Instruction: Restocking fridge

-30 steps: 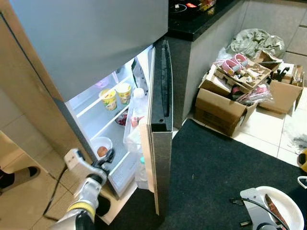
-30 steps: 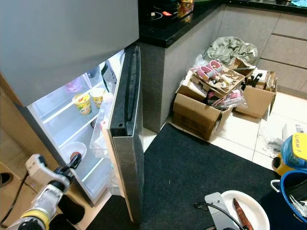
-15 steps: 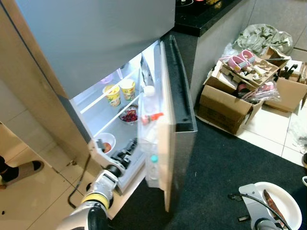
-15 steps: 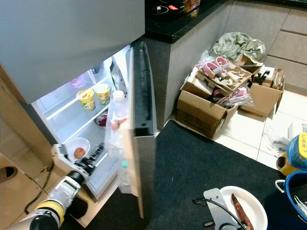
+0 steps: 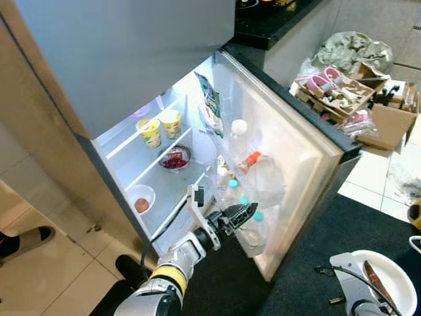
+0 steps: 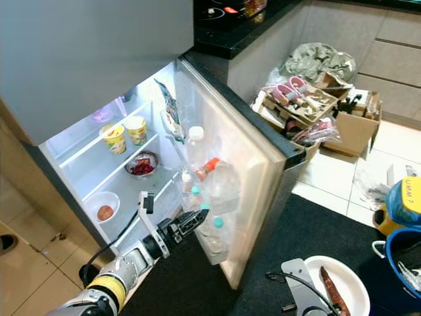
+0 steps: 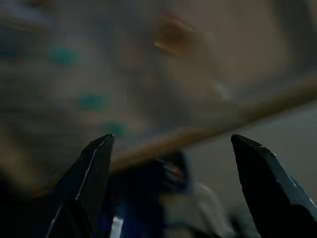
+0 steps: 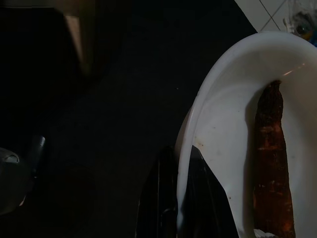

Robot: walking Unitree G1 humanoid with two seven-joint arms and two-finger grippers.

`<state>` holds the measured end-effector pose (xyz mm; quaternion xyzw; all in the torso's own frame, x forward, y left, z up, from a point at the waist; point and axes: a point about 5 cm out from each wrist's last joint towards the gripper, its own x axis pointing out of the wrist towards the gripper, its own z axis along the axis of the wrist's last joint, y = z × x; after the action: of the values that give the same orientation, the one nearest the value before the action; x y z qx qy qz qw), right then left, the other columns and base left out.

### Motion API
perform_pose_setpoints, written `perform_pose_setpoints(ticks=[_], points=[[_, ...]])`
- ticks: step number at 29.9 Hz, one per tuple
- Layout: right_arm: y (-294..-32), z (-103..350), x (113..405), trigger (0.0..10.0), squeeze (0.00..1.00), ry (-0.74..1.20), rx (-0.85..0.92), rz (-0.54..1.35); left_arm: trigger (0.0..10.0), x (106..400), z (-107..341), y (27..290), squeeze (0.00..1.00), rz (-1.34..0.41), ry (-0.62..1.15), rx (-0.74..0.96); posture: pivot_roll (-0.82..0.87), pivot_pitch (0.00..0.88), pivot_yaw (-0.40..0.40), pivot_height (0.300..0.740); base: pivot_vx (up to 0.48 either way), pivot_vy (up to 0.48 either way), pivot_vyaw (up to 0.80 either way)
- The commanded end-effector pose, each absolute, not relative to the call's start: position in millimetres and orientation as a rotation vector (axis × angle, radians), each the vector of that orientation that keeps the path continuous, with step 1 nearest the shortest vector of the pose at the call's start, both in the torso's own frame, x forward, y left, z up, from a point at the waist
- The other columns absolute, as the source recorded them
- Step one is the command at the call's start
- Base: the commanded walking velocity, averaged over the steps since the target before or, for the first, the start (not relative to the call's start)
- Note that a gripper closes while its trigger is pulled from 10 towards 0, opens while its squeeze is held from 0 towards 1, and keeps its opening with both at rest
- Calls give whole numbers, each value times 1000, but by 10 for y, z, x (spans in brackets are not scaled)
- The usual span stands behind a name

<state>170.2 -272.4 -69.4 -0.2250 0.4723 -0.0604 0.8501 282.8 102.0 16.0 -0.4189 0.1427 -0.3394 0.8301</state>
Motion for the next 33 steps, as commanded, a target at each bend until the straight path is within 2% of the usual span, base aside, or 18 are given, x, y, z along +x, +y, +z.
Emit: perform_pose_setpoints(ticks=[1,6,9,11,14,19,24,27,28,33], points=[[-2743,-709,1655,10000,0,1005,-470,-145,10000,2752,25,1314,0,-571,329,-885,-38,4,24,740,0,0,0],[-2733,-711,1656,10000,0,1004,-473,-135,10000,2540,-192,1788,0,-309,368,-882,-34,5,21,740,0,0,0],[-2730,-710,1661,10000,0,1002,-475,-131,10000,2484,-233,1860,0,-267,376,-881,-32,7,20,740,0,0,0],[-2681,-707,1704,10000,0,990,-495,-93,10000,2332,-345,2018,0,-149,407,-870,-29,7,16,740,0,0,0],[-2574,-714,1760,10000,0,971,-532,-12,10000,2193,-445,2118,0,-61,463,-828,-27,6,17,740,0,0,0],[-2426,-711,1844,10000,0,933,-593,108,10000,2051,-538,2184,0,4,522,-793,-27,6,16,740,0,0,0],[-1998,-657,2078,10000,0,791,-771,443,10000,1636,-747,2316,0,135,661,-743,-26,18,19,740,0,0,0],[-1895,-644,2115,10000,0,755,-821,528,10000,1542,-787,2332,0,157,689,-735,-20,28,21,740,0,0,0],[-1766,-614,2173,10000,0,704,-862,623,10000,1439,-830,2339,0,176,723,-724,-17,30,21,740,0,0,0],[-1520,-534,2290,10000,0,590,-965,799,10000,1300,-890,2315,0,187,773,-710,-18,31,20,740,0,0,0]])
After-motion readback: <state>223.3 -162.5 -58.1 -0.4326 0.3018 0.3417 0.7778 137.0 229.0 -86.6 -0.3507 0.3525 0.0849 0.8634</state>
